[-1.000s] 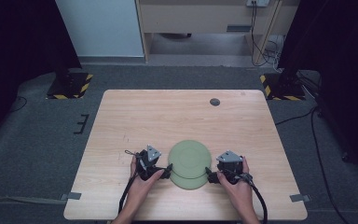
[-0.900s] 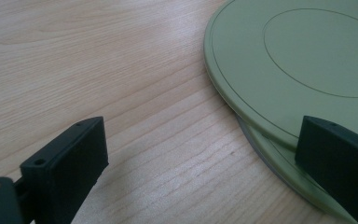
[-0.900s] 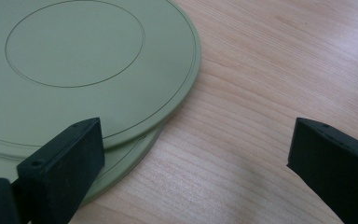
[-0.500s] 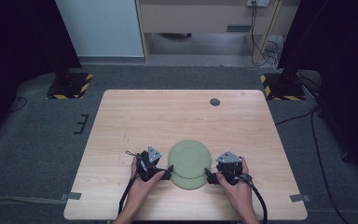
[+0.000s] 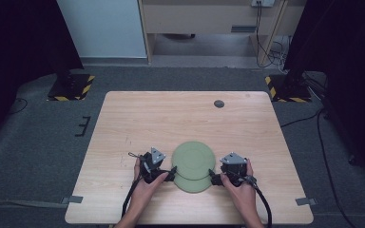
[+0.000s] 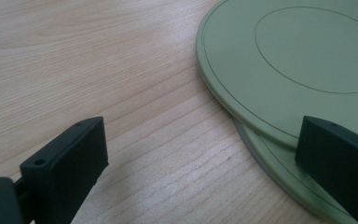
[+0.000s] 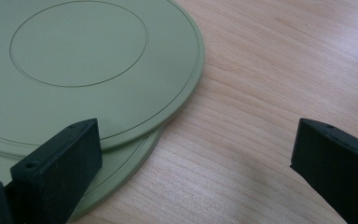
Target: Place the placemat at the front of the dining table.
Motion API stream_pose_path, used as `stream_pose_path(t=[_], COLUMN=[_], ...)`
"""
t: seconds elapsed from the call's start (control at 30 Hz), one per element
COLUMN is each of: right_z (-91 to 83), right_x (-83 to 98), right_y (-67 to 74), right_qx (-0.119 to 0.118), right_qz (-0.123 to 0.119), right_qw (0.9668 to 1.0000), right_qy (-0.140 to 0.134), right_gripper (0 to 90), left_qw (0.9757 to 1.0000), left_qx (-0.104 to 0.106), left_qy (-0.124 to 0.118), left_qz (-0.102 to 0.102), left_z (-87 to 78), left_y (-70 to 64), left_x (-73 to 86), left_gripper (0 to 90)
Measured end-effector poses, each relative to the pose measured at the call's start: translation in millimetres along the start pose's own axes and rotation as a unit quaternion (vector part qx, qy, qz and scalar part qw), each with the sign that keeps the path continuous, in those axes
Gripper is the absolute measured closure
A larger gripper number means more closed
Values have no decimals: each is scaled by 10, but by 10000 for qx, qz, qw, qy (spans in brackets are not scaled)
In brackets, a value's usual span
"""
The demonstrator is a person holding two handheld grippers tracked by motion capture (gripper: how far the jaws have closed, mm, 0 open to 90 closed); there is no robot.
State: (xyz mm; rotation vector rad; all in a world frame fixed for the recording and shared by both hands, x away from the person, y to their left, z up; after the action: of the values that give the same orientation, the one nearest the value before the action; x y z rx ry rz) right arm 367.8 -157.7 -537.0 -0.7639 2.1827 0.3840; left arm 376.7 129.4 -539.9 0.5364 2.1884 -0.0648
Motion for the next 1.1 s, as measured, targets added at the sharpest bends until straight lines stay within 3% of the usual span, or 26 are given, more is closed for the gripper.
stream_pose_path(t=[0.77, 1.1], right_z=[-5, -118], right_x=[-17, -196], right_y=[-11, -191], right_qx=[14, -235], right_qz=[-22, -71], right_qw=[10000, 9992], right_qy=[19, 302], right_gripper=[48, 57], left_qw=[10000, 9999], left_qx=[17, 78], left_qy=[3, -14], left_qz=[28, 82], left_z=[-5, -35], left_y=[-5, 94], left_x=[-3, -85], left_gripper=[22, 28])
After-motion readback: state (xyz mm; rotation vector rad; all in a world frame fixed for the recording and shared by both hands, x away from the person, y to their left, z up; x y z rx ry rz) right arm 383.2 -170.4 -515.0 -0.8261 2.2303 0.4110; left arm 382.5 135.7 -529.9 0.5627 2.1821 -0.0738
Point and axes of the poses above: each handheld gripper's, and its own axes: z roughly forward along the jaws, x roughly out of its underside, y roughly to its left, the point moved 1 cm from there along z, roughly forward along the jaws, and after that the axes turned 11 degrees about -x, right-handed, at the moved point
